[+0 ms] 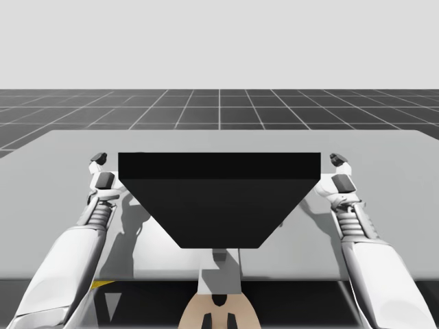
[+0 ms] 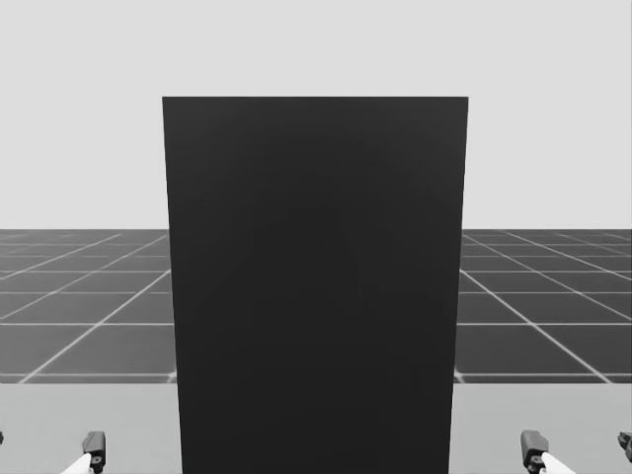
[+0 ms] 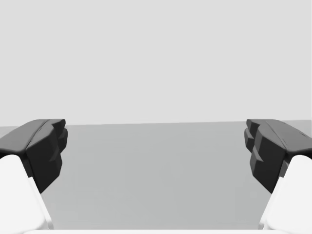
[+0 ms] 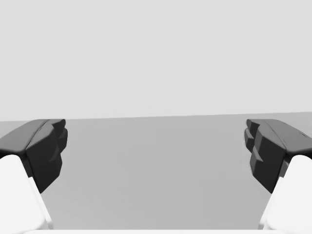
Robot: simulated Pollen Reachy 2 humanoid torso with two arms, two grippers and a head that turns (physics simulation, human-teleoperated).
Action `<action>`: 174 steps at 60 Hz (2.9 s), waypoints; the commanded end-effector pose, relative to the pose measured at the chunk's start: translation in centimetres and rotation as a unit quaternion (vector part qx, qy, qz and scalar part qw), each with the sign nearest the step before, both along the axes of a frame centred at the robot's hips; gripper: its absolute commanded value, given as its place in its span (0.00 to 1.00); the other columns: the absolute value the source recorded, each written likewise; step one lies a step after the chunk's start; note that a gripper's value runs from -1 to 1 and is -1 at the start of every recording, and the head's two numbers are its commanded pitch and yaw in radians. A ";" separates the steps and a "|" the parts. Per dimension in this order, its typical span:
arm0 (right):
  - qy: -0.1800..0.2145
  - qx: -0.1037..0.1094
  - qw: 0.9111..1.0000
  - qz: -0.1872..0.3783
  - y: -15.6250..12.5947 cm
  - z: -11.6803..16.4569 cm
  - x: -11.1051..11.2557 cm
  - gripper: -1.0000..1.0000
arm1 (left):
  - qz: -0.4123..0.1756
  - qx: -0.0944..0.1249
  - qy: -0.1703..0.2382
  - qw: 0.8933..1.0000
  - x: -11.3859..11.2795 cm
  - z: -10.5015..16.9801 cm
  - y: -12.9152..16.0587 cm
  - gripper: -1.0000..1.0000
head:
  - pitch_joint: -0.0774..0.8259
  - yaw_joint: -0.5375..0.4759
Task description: Reach around the screen and pick up the object behind it.
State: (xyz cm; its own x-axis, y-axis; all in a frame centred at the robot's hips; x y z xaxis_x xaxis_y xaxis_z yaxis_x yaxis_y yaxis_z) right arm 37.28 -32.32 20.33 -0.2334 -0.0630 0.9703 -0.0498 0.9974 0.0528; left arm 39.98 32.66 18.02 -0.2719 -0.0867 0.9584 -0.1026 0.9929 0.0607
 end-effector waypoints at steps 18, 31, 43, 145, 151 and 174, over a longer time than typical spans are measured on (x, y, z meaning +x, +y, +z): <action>0.038 -0.014 0.982 0.182 1.2 -0.6 -0.9 0.00 | -0.165 0.019 0.093 0.982 -0.9 -0.5 -0.8 0.00 | 0.09 0.52; -0.005 -0.031 0.946 0.322 3.1 -0.3 -3.0 0.00 | -0.319 0.077 0.080 0.941 -3.3 -0.6 -2.7 0.00 | 0.10 0.51; -0.003 -0.042 0.899 0.437 4.7 -0.9 -4.9 0.00 | -0.435 0.098 0.091 0.890 -5.4 -0.7 -3.7 0.00 | 0.11 0.51; 0.109 -0.076 0.878 0.460 5.8 -7.7 -2.3 0.00 | -0.477 0.189 0.188 0.837 -6.4 -3.4 -5.7 0.00 | 0.22 0.35; 0.113 -0.061 0.868 0.480 6.8 -8.5 -2.0 0.00 | -0.477 0.190 0.187 0.837 -6.5 -3.4 -5.6 0.00 | 0.22 0.35; 0.128 -0.097 0.890 0.427 6.3 -9.8 -2.7 0.63 | -0.477 0.194 0.183 0.837 -6.5 -3.4 -5.6 0.00 | 0.23 0.35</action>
